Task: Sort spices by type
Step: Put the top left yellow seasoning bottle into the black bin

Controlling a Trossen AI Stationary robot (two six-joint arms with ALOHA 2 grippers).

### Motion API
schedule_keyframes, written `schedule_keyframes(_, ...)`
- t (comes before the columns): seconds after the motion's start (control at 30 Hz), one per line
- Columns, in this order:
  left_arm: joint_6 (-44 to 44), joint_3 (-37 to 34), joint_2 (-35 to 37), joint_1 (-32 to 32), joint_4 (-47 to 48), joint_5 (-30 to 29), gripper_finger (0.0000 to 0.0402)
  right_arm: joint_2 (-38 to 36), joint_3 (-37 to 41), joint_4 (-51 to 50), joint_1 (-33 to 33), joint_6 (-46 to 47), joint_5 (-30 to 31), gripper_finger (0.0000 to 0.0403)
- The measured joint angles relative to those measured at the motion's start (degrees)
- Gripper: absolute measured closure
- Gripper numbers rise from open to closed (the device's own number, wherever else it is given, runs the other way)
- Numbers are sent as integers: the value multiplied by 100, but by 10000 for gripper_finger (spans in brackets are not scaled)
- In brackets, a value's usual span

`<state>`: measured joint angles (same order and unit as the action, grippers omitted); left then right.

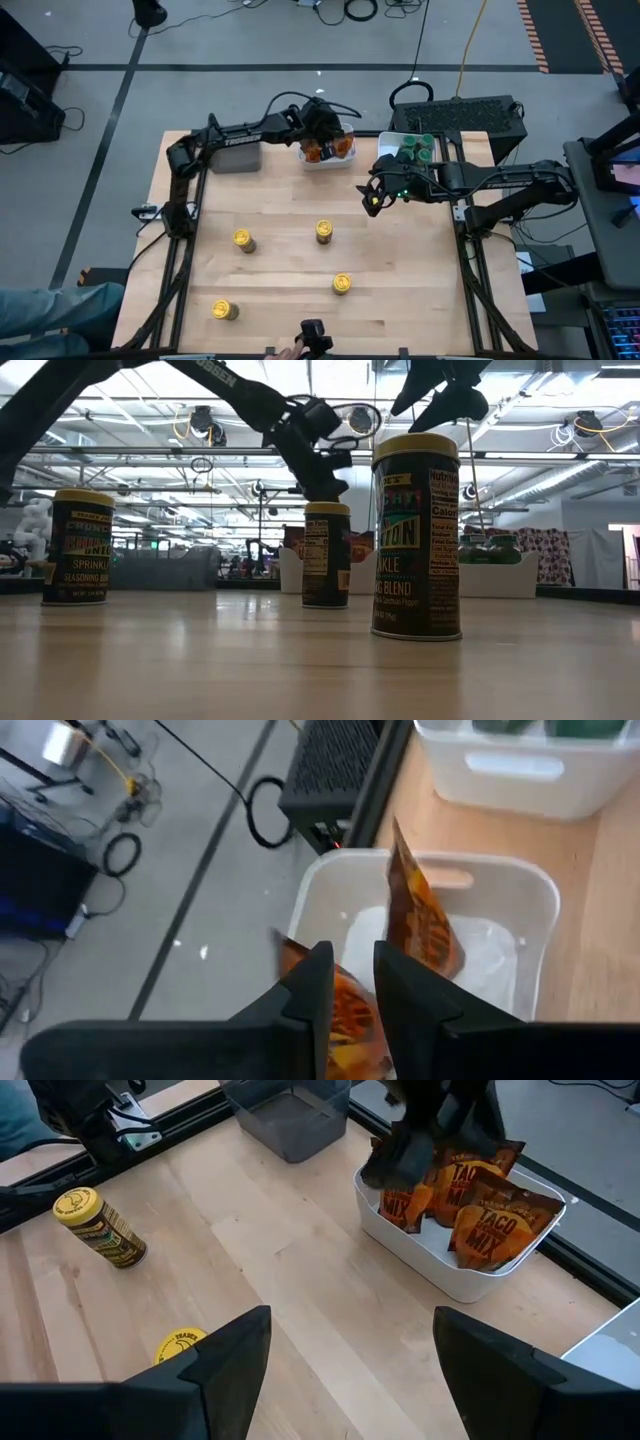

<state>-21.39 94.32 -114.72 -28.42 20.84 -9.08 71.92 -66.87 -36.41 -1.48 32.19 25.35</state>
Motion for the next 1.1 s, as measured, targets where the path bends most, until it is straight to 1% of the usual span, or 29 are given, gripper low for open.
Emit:
schedule_keyframes(0.43, -12, 2, 970, 0, -41, 47, 319, 0, 0, 17, -2, 130, -339, 140)
schedule_keyframes(0.5, -5, 2, 1109, 0, 45, 301, 319, 0, 0, 21, 0, 168, -339, 140)
schedule_keyframes(0.57, 7, 2, 1260, 7, 220, 718, 319, 0, 0, 23, 0, 168, -339, 140)
schedule_keyframes(0.7, 162, 2, 1618, 67, 929, 1660, 319, 0, 0, 56, 0, 190, -522, 140)
schedule_keyframes(0.77, 162, 2, 1778, 148, 1437, 1957, 319, 0, 0, 79, -10, 183, -608, 140)
schedule_keyframes(0.97, 166, 2, 2342, 556, 3087, 2016, 319, 0, 0, 117, -63, 130, -619, 140)
schedule_keyframes(1.1, 427, 2, 2697, 981, 3573, 1814, 320, 0, 0, 189, -90, -26, -615, 140)
